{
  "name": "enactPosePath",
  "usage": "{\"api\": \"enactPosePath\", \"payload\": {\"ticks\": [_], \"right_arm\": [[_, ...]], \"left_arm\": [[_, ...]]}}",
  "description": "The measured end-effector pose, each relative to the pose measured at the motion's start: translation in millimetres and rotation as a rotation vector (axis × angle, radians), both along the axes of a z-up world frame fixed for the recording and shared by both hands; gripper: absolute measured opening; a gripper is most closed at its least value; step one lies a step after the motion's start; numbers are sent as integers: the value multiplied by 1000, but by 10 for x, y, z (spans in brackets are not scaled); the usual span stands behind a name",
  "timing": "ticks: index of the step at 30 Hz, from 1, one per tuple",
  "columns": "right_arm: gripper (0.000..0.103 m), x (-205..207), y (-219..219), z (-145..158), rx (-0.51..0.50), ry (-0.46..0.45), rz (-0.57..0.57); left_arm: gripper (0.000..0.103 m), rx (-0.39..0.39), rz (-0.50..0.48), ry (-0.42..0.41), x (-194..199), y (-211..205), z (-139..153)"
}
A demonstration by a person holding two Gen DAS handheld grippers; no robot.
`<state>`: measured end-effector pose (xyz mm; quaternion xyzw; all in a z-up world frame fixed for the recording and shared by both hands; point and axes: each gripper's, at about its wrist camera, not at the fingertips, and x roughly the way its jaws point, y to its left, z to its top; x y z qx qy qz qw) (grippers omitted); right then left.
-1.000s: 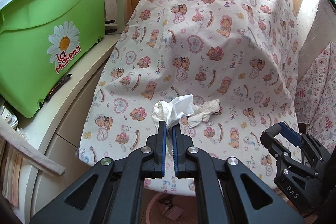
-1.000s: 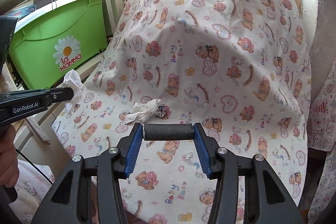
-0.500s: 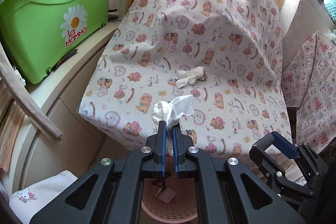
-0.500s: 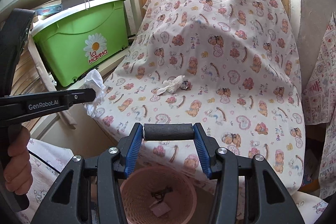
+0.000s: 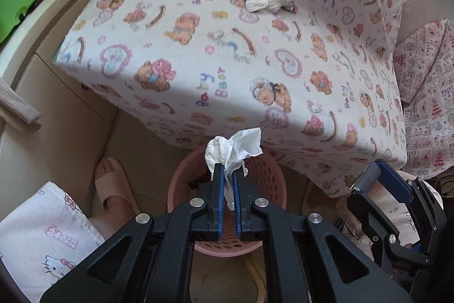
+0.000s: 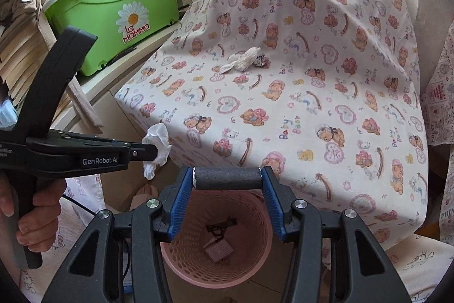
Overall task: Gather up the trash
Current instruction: 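Carry tissue and black cylinder over the wastebasket and open both grippers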
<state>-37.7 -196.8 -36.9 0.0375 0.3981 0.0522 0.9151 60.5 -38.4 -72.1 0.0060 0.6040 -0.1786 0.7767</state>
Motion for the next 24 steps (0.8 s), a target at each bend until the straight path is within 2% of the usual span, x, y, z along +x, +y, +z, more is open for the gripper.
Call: {"api": "enactPosePath", "payload": {"ticks": [8,14,18,20,24], "right_arm": [[52,133,120,-333,4,112,19],[52,275,150,-738,-56,257,-20],[52,352,138,-1039,-35,371,-21],[52,379,126,-1183,-31,417,-28],[52,426,170,-1429,-88,476,-27]], "left_arm": [[6,36,-8,65,-3,-81,-277],[6,69,-17,216,5,-210,-758],[6,66,5,315,62,-235,-1058],[6,95,5,324,74,-244,-1164],[6,146,3,344,81,-292,-1349]]}}
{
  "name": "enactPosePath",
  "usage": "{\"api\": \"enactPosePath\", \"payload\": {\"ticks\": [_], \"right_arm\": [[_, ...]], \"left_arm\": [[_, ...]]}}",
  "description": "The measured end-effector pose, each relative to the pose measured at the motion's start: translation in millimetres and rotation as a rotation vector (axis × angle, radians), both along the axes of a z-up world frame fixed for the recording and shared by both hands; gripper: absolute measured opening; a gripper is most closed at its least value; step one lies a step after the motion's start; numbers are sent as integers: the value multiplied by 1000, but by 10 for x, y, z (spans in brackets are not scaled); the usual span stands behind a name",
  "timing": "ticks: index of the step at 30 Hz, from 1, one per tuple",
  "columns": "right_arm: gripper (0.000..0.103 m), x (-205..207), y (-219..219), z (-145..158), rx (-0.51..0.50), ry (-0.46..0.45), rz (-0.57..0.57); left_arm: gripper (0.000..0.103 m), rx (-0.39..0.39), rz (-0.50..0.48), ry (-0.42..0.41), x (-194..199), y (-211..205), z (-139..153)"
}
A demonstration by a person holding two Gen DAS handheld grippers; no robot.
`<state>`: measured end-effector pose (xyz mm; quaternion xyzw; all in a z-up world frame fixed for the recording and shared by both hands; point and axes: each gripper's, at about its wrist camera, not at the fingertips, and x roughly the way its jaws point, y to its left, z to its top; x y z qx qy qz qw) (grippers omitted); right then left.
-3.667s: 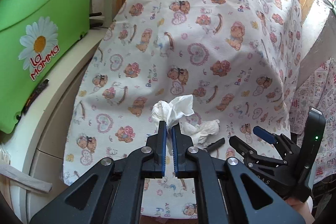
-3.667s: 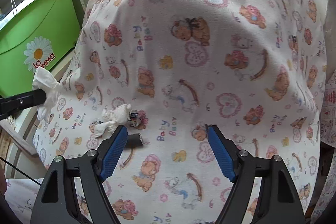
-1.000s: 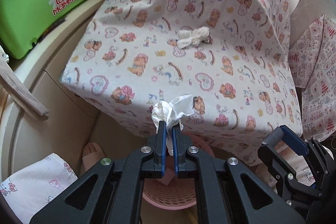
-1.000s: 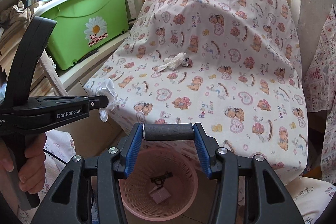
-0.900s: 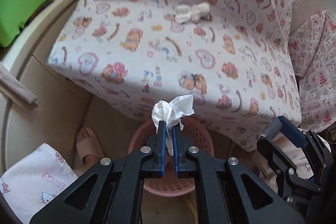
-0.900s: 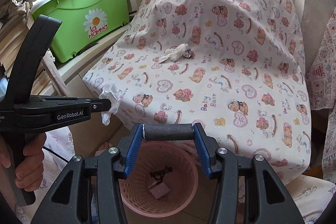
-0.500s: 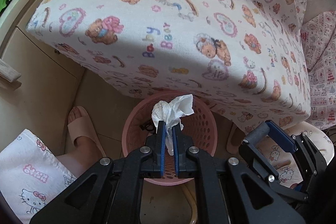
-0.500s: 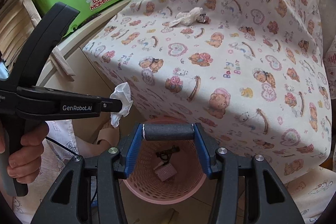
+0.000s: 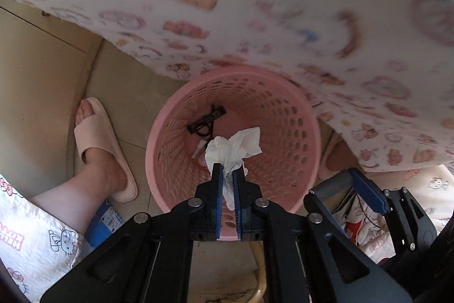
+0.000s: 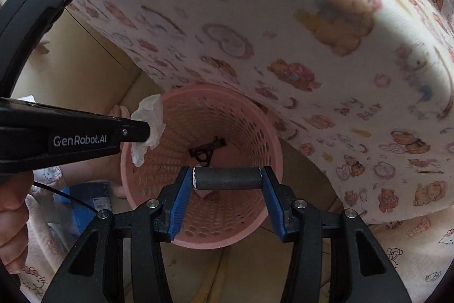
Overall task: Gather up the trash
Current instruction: 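Carry tissue and black cylinder over the wastebasket and open both grippers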
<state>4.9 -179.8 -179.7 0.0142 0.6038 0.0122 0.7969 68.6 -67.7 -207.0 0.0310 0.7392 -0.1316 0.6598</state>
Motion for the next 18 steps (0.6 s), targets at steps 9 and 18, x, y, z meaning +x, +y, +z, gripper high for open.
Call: {"api": "enactPosePath", "payload": {"ticks": [9,18], "right_arm": [[52,59,46,-564,-8,118,-13],[71,37,-42,-624,37,136,-35]], "left_arm": [[10,82,-73,-9,-110,-82,-224],[45,126,-79,-56,-96,-35,-132]]}}
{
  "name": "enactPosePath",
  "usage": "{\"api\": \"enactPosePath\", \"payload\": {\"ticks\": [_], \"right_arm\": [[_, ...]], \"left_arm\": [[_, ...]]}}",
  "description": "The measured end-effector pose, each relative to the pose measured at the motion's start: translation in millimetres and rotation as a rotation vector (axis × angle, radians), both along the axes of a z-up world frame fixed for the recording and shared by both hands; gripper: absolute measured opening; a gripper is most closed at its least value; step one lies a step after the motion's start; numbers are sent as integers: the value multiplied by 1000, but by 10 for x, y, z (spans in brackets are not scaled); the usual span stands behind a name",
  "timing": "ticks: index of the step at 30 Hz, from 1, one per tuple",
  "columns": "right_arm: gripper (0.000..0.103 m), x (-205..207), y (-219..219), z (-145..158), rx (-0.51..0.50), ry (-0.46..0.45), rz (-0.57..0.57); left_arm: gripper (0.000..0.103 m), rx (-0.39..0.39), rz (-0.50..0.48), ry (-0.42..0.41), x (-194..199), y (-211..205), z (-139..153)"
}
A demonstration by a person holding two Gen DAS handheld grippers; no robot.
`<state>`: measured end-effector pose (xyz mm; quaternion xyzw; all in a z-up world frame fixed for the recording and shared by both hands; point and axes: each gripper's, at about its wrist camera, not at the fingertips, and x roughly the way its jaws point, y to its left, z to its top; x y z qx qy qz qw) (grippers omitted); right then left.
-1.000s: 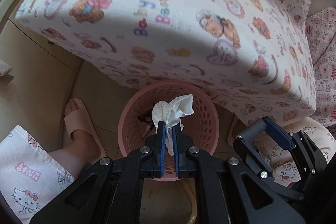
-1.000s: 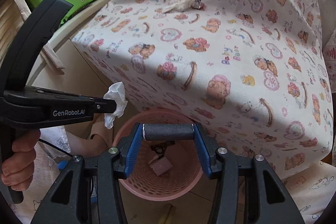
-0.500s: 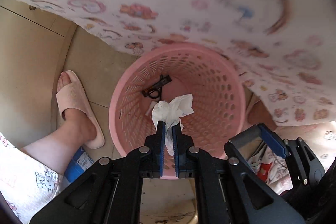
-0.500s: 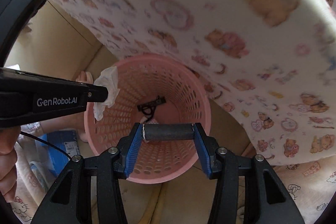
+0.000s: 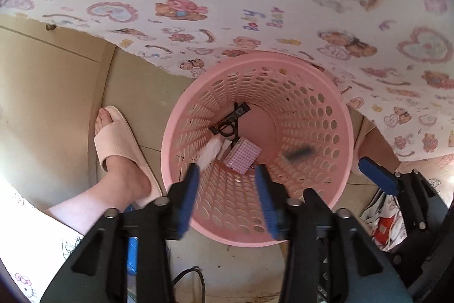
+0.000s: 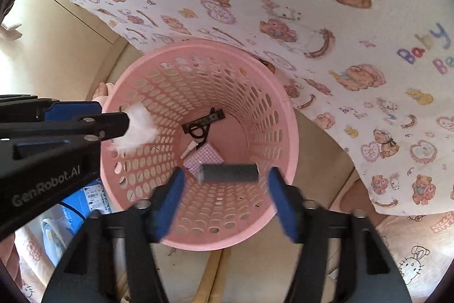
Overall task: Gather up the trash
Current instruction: 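Carry tissue and black cylinder over the wastebasket and open both grippers, then raise both grippers back over the sheet toward the remaining tissue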
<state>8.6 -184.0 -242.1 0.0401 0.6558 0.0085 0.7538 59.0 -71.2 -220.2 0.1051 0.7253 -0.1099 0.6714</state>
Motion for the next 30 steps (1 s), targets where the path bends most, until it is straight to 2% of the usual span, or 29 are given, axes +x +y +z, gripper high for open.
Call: {"api": "enactPosePath", "payload": {"ticks": [6,9,18,26,30], "right_arm": [[71,12,-27,69,-1,1,-21],[71,1,-52,156,-18,-23,-34],[72,-91,-2,840,-54,-238,-19],[76,-242,-5,1451,-96,-442,-32],[76,-341,-40,1685,-92,-532,-41]], "left_arm": [[49,-24,29,-9,59,66,129],[49,-18,24,-51,45,64,264],[52,-95,17,-261,-63,186,996],[63,-118,15,-501,-181,267,1594],[68,-115,37,-618,-203,304,1779]]}}
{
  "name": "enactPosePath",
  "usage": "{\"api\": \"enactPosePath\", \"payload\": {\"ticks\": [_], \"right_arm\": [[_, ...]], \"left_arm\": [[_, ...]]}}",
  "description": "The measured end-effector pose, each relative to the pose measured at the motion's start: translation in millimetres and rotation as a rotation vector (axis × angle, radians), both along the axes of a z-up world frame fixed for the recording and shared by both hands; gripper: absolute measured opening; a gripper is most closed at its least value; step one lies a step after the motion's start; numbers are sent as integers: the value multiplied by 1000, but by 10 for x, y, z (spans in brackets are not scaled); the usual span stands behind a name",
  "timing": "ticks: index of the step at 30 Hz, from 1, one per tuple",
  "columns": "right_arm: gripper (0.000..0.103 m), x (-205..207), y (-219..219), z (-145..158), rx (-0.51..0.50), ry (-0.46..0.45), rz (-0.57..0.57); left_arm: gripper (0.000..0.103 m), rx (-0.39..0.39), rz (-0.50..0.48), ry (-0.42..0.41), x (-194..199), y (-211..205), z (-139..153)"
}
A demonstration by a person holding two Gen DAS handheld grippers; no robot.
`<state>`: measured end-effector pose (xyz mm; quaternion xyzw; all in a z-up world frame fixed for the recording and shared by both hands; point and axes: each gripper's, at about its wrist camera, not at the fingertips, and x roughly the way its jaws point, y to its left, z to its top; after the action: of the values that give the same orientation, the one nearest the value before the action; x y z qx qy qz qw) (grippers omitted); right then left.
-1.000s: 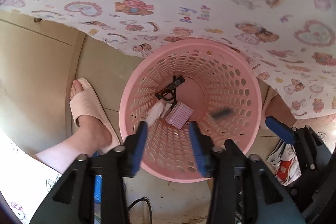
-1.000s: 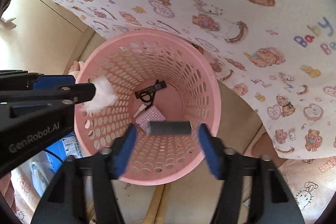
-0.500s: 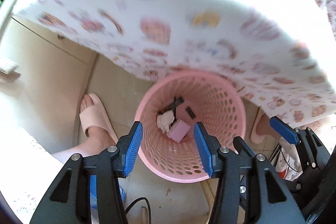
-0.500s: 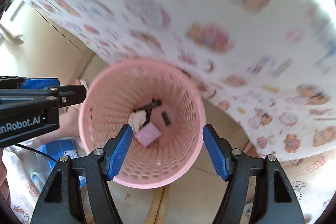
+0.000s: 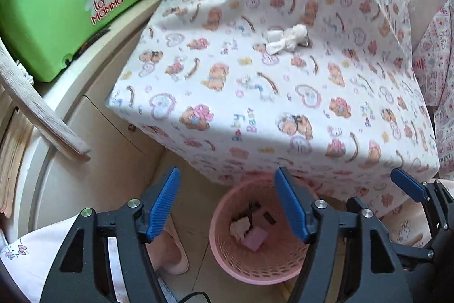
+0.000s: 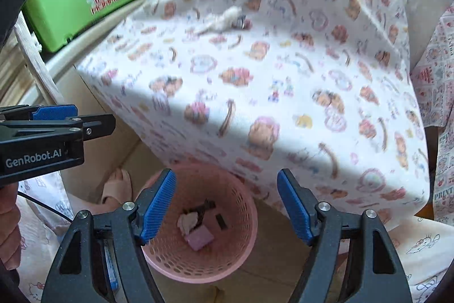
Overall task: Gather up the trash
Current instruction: 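Raise both grippers back over the sheet toward the remaining tissue, then lower the left gripper onto the crumpled white tissue and close it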
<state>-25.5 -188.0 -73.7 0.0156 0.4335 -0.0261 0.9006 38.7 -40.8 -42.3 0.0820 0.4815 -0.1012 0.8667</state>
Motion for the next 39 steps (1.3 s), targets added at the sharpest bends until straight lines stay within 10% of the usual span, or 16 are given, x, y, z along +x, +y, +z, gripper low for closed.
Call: {"api": "enactPosePath", "payload": {"ticks": [15,23,39], "right_arm": [[78,162,-237,583,-39,-138,-6],[78,694,-668,1146,-56,-214,-26],[78,1368,-1233,727,15,-135,-112]], "left_arm": [[75,-44,0,-49,424,-89,561],[88,1,-1,-220,969,-300,1095],[91,36,-66,-34,1467,-565,351]]}}
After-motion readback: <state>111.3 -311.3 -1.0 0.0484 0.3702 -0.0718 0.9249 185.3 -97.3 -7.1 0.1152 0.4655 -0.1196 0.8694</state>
